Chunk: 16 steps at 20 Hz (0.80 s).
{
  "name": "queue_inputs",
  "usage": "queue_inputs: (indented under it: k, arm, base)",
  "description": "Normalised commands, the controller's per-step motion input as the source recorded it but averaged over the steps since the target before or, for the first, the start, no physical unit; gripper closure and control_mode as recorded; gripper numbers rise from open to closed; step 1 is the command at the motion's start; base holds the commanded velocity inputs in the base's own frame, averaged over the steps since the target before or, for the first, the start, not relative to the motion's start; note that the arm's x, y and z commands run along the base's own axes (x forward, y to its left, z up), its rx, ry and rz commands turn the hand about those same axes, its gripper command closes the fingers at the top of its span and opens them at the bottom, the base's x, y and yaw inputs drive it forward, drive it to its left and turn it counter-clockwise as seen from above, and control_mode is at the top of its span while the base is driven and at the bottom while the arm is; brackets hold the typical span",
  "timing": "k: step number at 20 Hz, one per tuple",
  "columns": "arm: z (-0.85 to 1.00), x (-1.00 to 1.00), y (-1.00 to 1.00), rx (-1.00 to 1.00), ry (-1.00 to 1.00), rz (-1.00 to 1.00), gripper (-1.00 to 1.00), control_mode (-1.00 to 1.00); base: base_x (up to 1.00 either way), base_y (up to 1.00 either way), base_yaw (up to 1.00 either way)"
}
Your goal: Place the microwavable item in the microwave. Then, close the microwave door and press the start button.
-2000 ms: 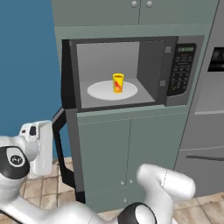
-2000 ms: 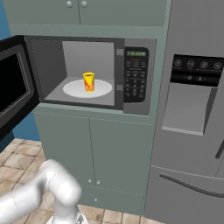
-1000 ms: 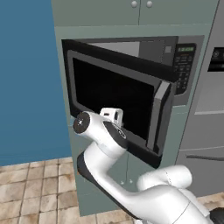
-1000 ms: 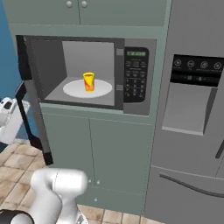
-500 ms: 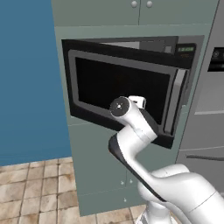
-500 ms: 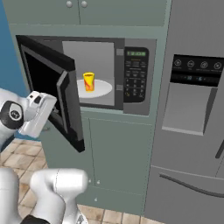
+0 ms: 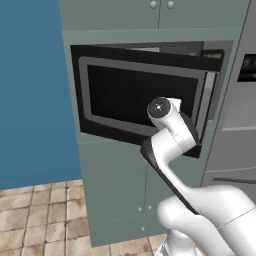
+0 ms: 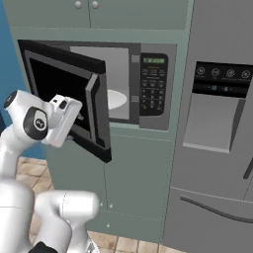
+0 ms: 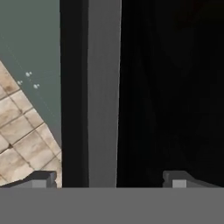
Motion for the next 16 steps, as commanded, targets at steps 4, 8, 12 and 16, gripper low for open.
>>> queue_inputs:
  k: [4,8,12,16]
  arm:
    - [0.06,0.19,-0.41,0.02,0.0,0.0,-1.0,-1.0]
    - [0.01,0.28,-0.46,0.03,0.0,0.0,-1.0,-1.0]
    - [0.0,0.34,-0.4,0.03,0.0,0.0,-1.0,-1.0]
    - [0.0,0.43,-0.21,0.03,0.0,0.0,-1.0,-1.0]
  base:
    - [0.0,0.0,0.0]
    - [0.0,0.0,0.0]
    - [0.0,0.0,0.0]
    - [0.0,0.0,0.0]
